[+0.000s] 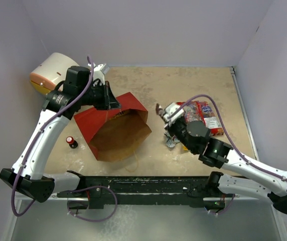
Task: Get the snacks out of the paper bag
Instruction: Take out the snack from the paper bag, then place the snack at the center of the board.
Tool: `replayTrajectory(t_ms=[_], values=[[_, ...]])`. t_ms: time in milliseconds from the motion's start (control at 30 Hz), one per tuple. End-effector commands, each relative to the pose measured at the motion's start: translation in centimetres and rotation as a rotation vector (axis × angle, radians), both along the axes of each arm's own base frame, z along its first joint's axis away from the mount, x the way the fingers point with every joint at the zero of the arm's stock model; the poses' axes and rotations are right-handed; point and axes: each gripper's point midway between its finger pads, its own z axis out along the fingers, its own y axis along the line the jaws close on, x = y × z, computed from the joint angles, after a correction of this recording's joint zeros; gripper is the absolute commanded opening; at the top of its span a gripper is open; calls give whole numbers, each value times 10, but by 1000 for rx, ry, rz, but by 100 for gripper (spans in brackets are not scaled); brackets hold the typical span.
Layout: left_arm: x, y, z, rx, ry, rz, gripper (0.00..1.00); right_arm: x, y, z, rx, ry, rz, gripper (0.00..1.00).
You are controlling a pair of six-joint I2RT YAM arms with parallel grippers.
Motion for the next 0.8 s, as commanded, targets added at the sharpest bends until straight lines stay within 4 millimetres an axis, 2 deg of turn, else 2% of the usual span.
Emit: replayTrajectory(t_ms=[0, 133, 267, 467, 600, 767], values=[[4, -3, 10, -24, -63, -14, 0, 43, -74, -28, 256, 211, -645, 0], [4, -2, 10, -26, -62, -7, 0, 42, -69, -84, 296, 503, -821, 0], [4, -3, 13, -33, -65, -7, 0, 47, -80, -125, 203, 659, -1008, 0], [3, -4, 12, -34, -59, -10, 0, 52, -104, -146, 92, 670, -1154, 0], [2, -3, 12, -36, -57, -11, 0, 56, -114, -153, 86, 671, -1164, 0], [1, -3, 13, -39, -61, -8, 0, 64, -115, -166, 42, 657, -1118, 8]])
